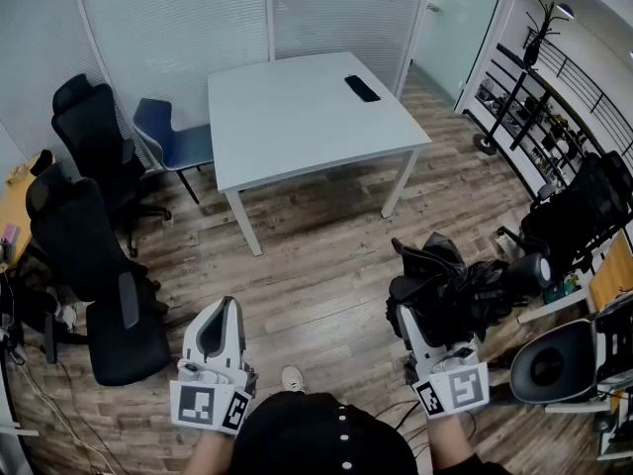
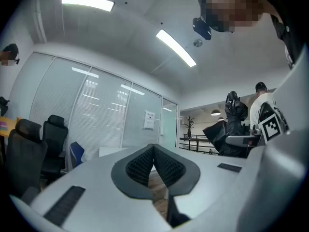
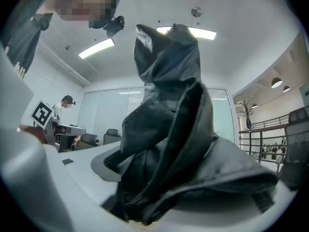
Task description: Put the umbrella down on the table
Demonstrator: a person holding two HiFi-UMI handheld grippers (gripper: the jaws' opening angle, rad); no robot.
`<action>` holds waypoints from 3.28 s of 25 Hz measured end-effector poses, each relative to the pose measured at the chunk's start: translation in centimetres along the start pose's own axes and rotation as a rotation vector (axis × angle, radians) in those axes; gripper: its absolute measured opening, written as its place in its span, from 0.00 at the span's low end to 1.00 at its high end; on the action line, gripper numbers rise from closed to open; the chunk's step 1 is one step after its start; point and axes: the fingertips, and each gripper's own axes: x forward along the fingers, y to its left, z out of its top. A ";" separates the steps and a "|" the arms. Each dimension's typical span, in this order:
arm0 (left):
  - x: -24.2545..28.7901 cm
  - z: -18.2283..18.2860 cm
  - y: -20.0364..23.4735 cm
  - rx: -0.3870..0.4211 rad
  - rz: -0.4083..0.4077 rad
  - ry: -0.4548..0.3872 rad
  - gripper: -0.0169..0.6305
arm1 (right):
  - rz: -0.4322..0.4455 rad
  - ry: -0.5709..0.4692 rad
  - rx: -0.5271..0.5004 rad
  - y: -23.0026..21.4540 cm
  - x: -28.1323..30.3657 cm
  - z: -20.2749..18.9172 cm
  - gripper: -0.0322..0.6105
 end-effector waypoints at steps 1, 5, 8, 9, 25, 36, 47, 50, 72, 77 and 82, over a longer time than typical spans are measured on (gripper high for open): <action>0.0 0.0 0.0 0.001 0.001 -0.001 0.05 | 0.000 -0.001 -0.001 0.0 0.0 0.0 0.53; 0.0 0.0 -0.3 0.003 0.000 -0.001 0.05 | -0.002 -0.011 0.012 -0.3 -0.3 0.2 0.53; 0.1 0.0 -0.3 0.005 -0.001 0.003 0.05 | 0.005 -0.033 0.049 -0.4 -0.6 0.4 0.53; 0.1 0.0 -0.3 0.005 -0.002 0.004 0.05 | 0.004 -0.033 0.050 -0.5 -0.5 0.4 0.53; 3.1 -0.7 3.5 0.007 -0.044 -0.001 0.05 | -0.013 -0.003 0.051 1.3 3.5 -1.1 0.53; 4.7 -1.3 3.7 0.009 -0.093 0.015 0.05 | -0.049 0.023 0.068 1.7 3.8 -2.6 0.53; 7.9 -1.4 3.8 0.019 -0.057 0.029 0.05 | -0.029 0.017 0.064 -1.2 7.2 -2.7 0.53; 8.9 -1.2 4.0 0.025 -0.047 0.024 0.05 | -0.026 0.017 0.057 -2.0 8.3 -2.8 0.53; 18.9 -1.6 1.8 0.050 0.006 0.021 0.05 | 0.010 0.018 0.021 -11.0 16.1 -3.1 0.53; 20.2 -1.4 0.6 0.072 0.051 0.020 0.05 | 0.049 0.013 0.008 -13.0 17.3 -3.1 0.53; 21.4 -2.0 -0.3 0.056 0.094 0.030 0.05 | 0.096 0.028 0.025 -14.6 18.4 -3.9 0.53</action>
